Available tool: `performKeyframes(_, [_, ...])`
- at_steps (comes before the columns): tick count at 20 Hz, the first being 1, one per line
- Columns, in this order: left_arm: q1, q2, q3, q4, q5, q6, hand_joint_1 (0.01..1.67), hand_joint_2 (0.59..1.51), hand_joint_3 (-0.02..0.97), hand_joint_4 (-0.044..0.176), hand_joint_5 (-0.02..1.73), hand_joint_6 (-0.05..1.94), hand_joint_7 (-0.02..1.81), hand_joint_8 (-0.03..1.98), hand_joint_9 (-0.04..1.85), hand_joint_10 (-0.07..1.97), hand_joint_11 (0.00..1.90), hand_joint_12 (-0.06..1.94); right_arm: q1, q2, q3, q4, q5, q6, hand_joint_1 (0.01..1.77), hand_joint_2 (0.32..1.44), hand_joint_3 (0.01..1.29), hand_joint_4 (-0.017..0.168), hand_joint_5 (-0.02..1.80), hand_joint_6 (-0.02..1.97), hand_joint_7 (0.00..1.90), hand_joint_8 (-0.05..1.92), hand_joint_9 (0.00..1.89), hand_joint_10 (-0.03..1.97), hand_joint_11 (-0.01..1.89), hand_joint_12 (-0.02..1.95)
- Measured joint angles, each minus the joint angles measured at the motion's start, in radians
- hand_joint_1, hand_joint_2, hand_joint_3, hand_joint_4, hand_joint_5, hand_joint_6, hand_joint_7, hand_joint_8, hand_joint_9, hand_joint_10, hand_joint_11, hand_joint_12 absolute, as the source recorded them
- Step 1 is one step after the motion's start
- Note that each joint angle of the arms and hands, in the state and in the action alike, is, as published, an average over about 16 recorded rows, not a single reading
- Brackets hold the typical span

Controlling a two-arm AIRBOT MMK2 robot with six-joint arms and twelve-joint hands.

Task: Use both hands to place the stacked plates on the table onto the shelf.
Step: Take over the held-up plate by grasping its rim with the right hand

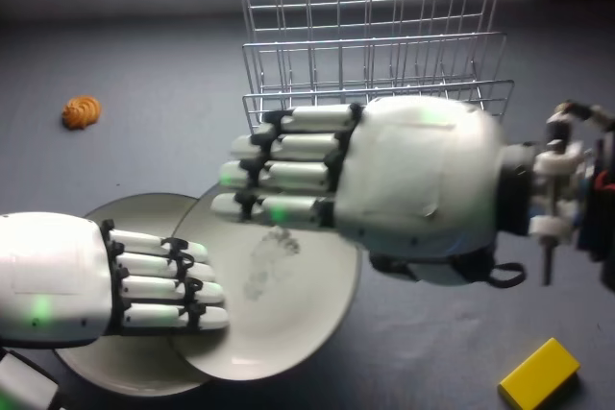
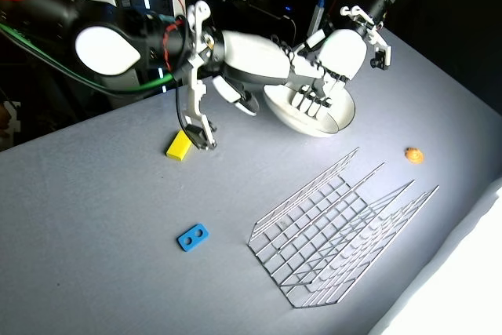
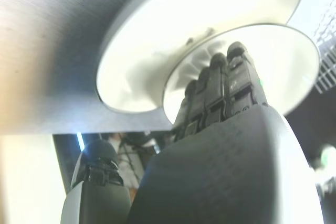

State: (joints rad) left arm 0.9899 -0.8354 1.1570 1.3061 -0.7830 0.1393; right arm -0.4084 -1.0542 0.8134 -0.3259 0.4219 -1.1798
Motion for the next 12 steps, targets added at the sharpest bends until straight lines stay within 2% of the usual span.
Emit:
performKeyframes(6, [0.003,-0.007,-0.003,-0.012,0.001,0.001,0.02,1.117,0.018,0.001,0.0,-0.01,0.0,-0.01,0.01,-0.01,0.02,-0.02,0.002,-0.066,0.037,0.061,-0.025,-0.084,1.2,1.01,0.02,0.002,0.1,0.02,0.08,0.01,0.07,0.0,0.02,0.58])
performKeyframes(12, [0.019,-0.01,0.013,-0.028,-0.013,0.002,0.02,1.117,0.018,0.003,0.0,-0.01,0.0,-0.01,0.0,-0.01,0.02,-0.01,0.044,-0.066,0.047,0.1,-0.042,-0.094,1.19,1.01,0.02,0.002,0.12,0.02,0.1,0.01,0.08,0.0,0.02,0.59])
